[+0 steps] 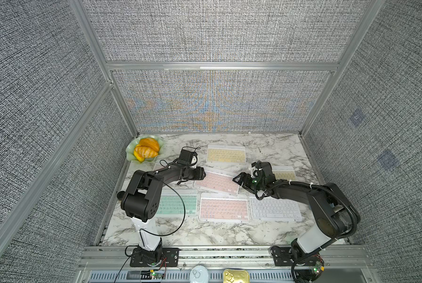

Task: Stack the numeric keypads
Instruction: Pick up the numeric keypad from the center of the board.

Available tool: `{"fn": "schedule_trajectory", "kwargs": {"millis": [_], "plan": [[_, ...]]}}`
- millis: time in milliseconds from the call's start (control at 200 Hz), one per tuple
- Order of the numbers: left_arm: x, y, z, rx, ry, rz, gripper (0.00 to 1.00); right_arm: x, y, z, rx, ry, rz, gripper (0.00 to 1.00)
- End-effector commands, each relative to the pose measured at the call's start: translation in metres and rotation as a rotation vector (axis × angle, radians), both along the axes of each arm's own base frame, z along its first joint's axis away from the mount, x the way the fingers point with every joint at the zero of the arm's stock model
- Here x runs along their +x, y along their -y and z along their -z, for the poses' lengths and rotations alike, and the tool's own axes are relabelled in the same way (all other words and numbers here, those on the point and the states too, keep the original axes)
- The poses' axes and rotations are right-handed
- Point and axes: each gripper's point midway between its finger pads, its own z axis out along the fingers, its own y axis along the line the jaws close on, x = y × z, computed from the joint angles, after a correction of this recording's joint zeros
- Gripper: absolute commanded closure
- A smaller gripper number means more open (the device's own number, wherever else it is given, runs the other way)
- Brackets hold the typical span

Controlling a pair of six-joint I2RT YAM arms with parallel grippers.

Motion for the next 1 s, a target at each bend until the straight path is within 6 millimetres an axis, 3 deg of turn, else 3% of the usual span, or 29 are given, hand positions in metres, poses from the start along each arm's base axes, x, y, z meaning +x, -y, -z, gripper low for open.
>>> {"fn": "schedule_trajectory", "kwargs": {"millis": [0, 295, 640, 996], "plan": [[0.005, -0.004, 0.003, 0.028, 0.004, -0.004, 0.37, 0.002, -0.003, 0.0, 0.017, -0.006, 0.02, 0.17], [0.003, -0.005, 0.022, 0.057, -0.039, 0.015, 0.37, 0.0, -0.008, 0.006, 0.029, -0.022, 0.02, 0.17], [-0.008, 0.003, 0.023, 0.034, -0.048, 0.05, 0.37, -0.002, -0.011, 0.013, 0.04, -0.037, 0.031, 0.17], [-0.038, 0.016, 0.029, -0.022, -0.099, 0.086, 0.37, 0.01, -0.031, -0.009, 0.228, -0.013, 0.044, 0.17]]}}
